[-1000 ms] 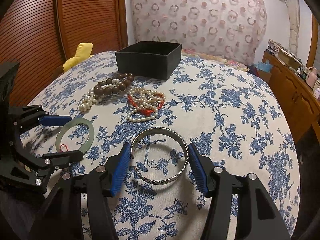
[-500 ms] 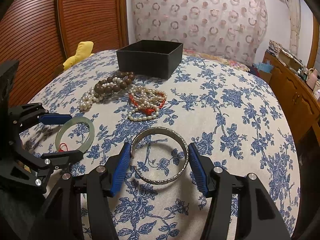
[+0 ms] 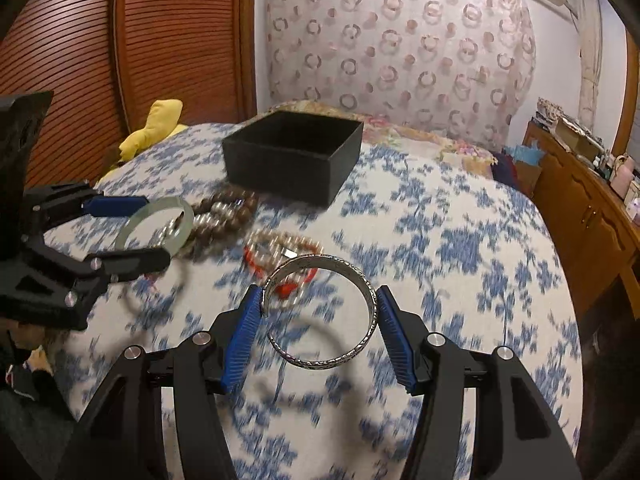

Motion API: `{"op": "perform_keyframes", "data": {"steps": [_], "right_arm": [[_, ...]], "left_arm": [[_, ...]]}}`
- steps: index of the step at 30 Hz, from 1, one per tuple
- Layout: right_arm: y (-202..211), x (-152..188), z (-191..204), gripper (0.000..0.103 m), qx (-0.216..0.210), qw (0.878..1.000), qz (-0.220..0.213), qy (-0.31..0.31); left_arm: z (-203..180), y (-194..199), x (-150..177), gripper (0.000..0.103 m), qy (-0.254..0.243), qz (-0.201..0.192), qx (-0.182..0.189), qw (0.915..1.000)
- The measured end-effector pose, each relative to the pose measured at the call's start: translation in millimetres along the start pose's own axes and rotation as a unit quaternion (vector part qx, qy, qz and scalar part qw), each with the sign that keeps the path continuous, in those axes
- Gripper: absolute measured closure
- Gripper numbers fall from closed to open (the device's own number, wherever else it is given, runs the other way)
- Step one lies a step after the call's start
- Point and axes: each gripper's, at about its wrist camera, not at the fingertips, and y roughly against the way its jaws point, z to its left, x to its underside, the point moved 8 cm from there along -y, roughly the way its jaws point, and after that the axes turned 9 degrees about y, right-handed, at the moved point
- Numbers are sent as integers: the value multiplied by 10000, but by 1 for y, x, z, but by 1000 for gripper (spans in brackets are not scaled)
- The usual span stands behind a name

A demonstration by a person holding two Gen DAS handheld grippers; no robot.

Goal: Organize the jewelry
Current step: 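Grasp and lift the jade bangle with left tool while right tool grasps the silver bangle, then lower the jade bangle into the black box with left tool while right tool drops the silver bangle in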

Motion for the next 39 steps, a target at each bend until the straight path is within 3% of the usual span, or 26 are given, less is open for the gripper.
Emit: {"op": "perform_keyframes", "data": {"steps": [10,17,27,30,33,39], "right_arm": [[-18,-53,-40,43,167,9993,-304,-122],[-39,-78,-67,43,354,9988,-331,-112],[-70,-107,-68,43,136,9989,-447,26],[-79,-113,-65,43,65,9990,-426,68],[-86,-119,-61,43,10,9991,-423,102],[-94,-126,-43,43,-173,9985,-438,266]], "left_arm": [[26,-22,-72,34,163,-298,-167,9993],[38,-51,-106,34,274,-275,-253,9989],[50,-84,-117,34,473,2,-248,9986],[55,-82,-118,33,572,-41,-252,9980],[61,-74,-121,23,629,-192,-246,9975],[80,-56,-118,20,749,-352,-356,9959]]}}
